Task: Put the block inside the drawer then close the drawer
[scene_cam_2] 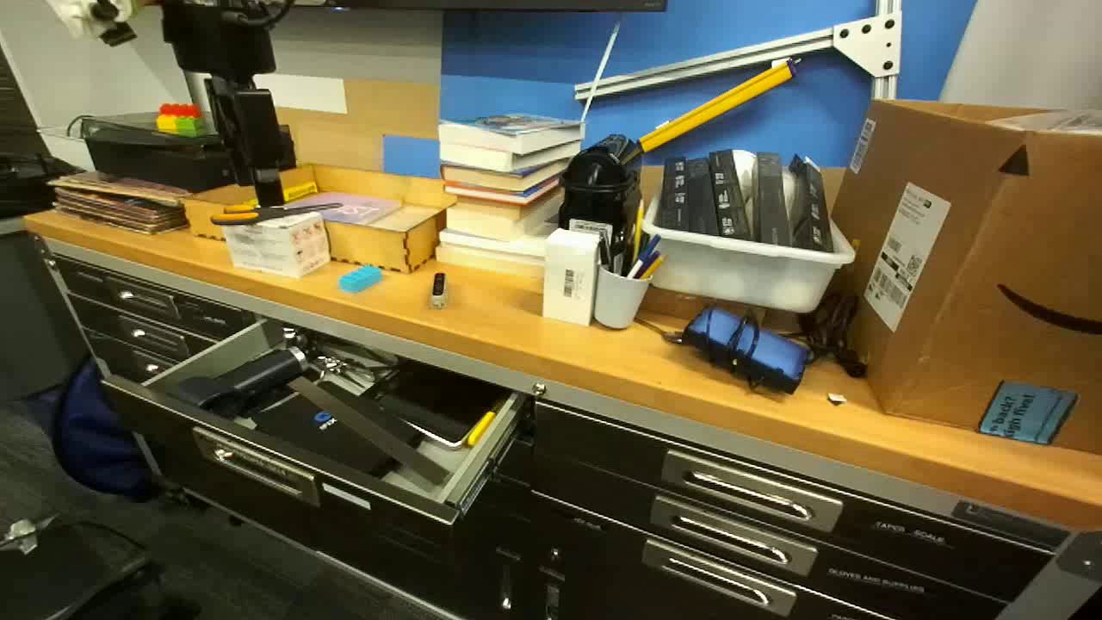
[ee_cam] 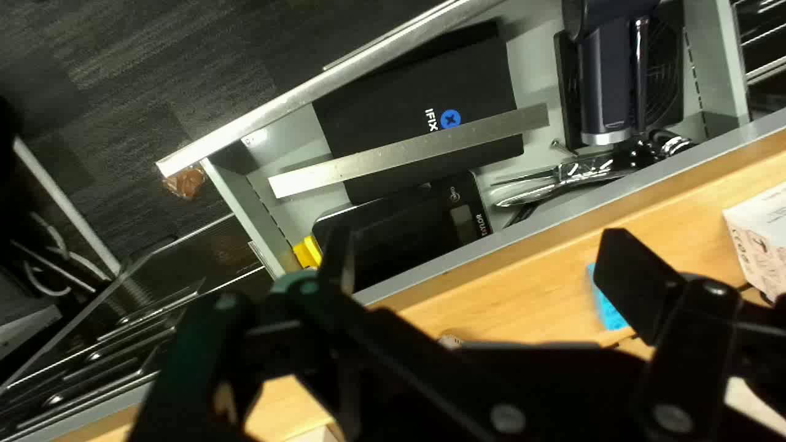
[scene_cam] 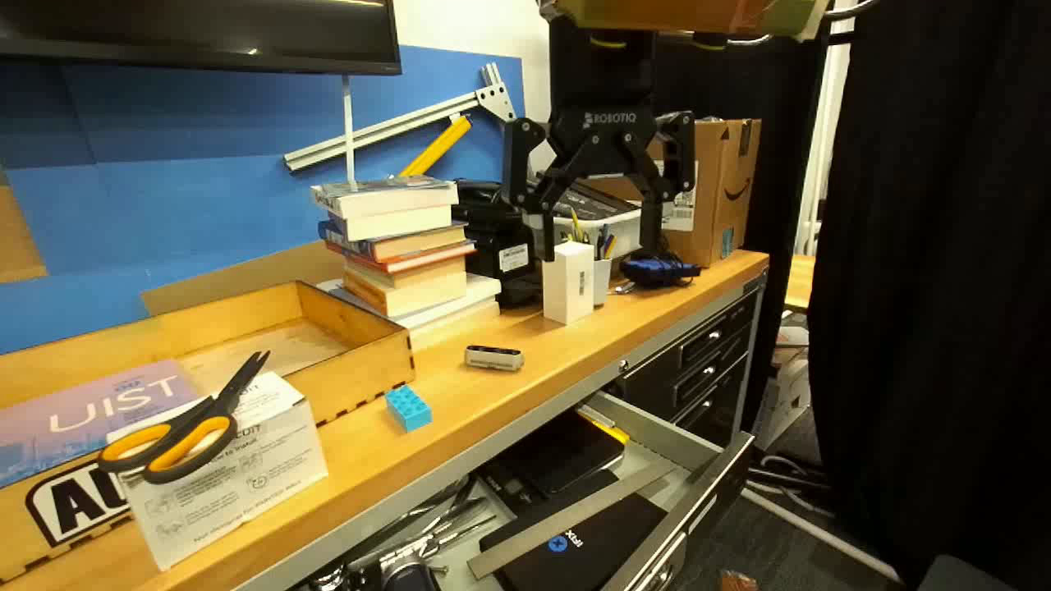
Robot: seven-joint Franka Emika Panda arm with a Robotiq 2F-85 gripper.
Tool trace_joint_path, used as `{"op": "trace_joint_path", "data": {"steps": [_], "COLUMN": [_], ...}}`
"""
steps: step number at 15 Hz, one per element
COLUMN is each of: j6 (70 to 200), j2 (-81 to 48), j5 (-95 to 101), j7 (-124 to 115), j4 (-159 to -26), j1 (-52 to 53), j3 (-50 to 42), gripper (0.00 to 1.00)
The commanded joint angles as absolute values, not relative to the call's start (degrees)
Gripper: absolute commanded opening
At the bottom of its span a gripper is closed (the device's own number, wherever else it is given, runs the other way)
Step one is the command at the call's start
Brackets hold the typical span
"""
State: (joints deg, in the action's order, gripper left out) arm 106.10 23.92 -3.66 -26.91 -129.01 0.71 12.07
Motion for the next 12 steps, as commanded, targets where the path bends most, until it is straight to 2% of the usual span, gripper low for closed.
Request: {"op": "trace_joint_path", "data": {"steps": [1, 5, 12], "j6": [105.9, 105.5, 95.8], "j2": [23.8, 23.2, 1.6], "j5": [-3.4, -2.1, 10.0], "j7": [-27.1, -27.5, -20.6], "j4": [-128.6, -126.9, -104.1], "j1": [1.3, 0.9, 3.4], "j3": [11.5, 11.9, 13.3], "gripper": [1.0, 1.0, 1.0]}}
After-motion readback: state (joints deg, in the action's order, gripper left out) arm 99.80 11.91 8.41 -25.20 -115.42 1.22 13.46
